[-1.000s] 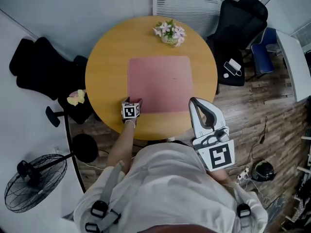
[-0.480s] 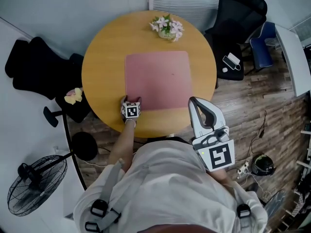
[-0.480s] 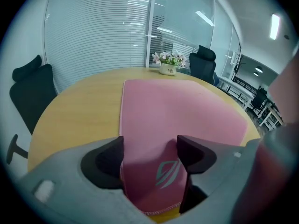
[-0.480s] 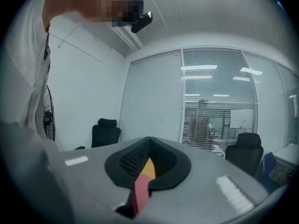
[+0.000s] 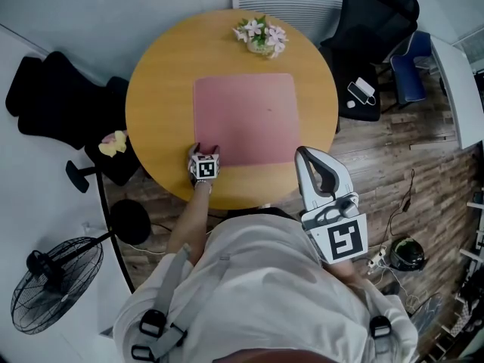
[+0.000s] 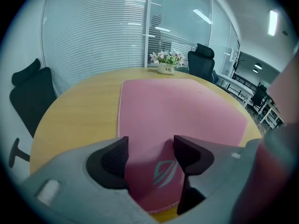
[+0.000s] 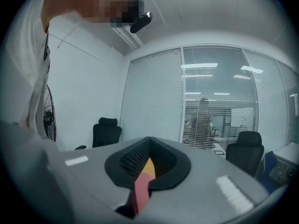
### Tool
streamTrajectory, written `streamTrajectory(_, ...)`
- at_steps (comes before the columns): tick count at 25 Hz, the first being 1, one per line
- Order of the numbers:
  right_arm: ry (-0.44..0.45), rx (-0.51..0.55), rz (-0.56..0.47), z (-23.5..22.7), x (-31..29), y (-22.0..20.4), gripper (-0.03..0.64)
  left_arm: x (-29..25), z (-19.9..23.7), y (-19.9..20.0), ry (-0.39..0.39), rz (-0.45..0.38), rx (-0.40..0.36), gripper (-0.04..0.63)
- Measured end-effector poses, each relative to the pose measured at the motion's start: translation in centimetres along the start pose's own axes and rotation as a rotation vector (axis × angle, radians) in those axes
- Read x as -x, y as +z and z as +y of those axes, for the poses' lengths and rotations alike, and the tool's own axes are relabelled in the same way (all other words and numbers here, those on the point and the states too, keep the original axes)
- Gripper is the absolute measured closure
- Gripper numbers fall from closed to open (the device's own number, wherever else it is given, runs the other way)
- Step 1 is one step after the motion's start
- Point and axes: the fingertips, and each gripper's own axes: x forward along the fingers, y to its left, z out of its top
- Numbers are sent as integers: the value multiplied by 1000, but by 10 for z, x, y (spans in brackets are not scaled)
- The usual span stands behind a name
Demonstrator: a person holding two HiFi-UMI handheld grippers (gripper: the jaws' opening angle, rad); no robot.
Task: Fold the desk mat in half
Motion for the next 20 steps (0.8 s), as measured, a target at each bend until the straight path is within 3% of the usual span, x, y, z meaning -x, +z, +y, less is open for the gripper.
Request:
streamTrajectory(7, -6, -14, 3, -1, 0, -1, 612, 2, -6, 0, -4, 21, -10, 323)
streamTrajectory(12, -12, -19, 5, -3, 1, -3, 612, 1, -19, 2, -28, 19, -48, 431)
streamTrajectory(14, -14, -21, -2, -3, 1, -2, 612, 0, -20, 3, -38, 16, -51, 445)
streamTrajectory(17, -15, -28, -13, -2, 4, 0, 612, 4, -9, -1, -24, 23, -39, 391)
streamTrajectory(19, -9, -33, -23, -1, 5, 2, 612, 7, 4, -5, 21, 30, -4, 256)
streamTrajectory(20, -8, -29, -24, -2, 5, 2, 612, 7, 9, -7, 30, 36, 21, 223)
